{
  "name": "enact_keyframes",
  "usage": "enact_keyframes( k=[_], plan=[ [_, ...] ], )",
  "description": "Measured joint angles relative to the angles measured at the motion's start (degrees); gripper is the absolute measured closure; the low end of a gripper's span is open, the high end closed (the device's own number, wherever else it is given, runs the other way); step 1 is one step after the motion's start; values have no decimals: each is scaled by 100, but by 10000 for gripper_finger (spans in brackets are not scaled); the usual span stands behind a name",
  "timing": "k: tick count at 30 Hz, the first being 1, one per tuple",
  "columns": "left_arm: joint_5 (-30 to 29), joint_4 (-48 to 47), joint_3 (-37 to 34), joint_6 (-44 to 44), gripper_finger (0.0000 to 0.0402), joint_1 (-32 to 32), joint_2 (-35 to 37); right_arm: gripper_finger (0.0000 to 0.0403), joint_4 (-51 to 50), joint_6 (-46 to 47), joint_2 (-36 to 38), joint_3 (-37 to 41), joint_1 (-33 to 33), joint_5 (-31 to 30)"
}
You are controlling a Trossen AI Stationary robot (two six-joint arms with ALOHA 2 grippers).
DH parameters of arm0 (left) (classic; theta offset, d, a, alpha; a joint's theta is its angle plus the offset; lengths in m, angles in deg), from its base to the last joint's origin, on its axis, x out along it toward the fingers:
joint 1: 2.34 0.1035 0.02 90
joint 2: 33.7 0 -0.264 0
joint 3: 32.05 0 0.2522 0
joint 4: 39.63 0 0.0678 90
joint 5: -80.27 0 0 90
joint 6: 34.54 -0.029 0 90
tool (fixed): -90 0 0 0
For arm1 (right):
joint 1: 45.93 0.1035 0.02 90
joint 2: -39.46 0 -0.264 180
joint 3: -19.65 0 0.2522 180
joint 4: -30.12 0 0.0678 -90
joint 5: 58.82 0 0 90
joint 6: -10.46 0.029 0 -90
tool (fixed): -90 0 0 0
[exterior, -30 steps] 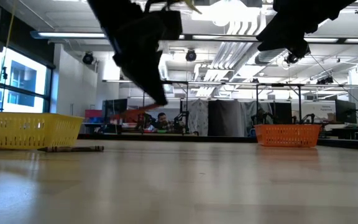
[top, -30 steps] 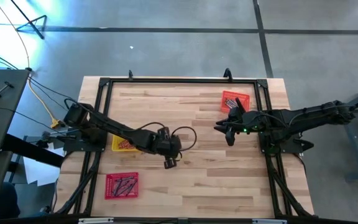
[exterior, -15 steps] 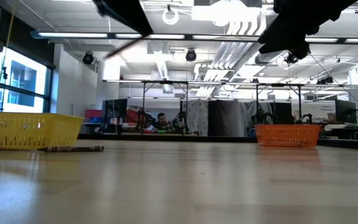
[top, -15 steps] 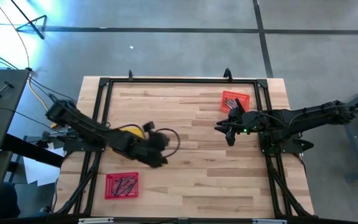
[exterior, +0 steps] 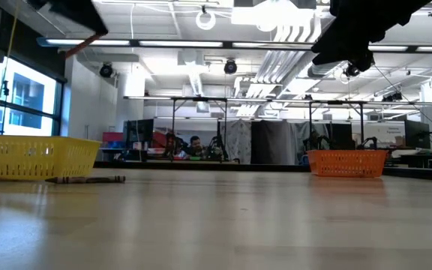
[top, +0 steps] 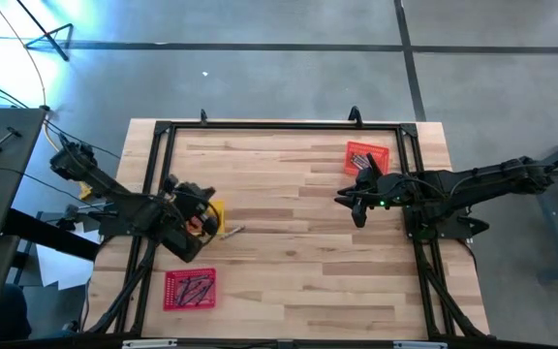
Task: Sort crayons
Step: Put the orange crayon into the yellow bin
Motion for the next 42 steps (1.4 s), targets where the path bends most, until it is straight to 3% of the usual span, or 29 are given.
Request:
enact_keyframes(
  k=[9, 19, 27, 42],
  plan=[
    [-10, 60, -1644, 2191, 399, -183, 506, 284, 9, 175, -2, 0, 0, -2],
    [-22, 235, -2543, 3538, 399, -532, 517, 284, 22, 221, 0, 0, 0, -32],
    [-2, 722, -2853, 3663, 399, -774, 517, 284, 23, 262, 0, 0, 0, -38],
    [52, 779, -2866, 3632, 399, -775, 517, 284, 24, 262, 0, 0, 0, -43]
  ],
)
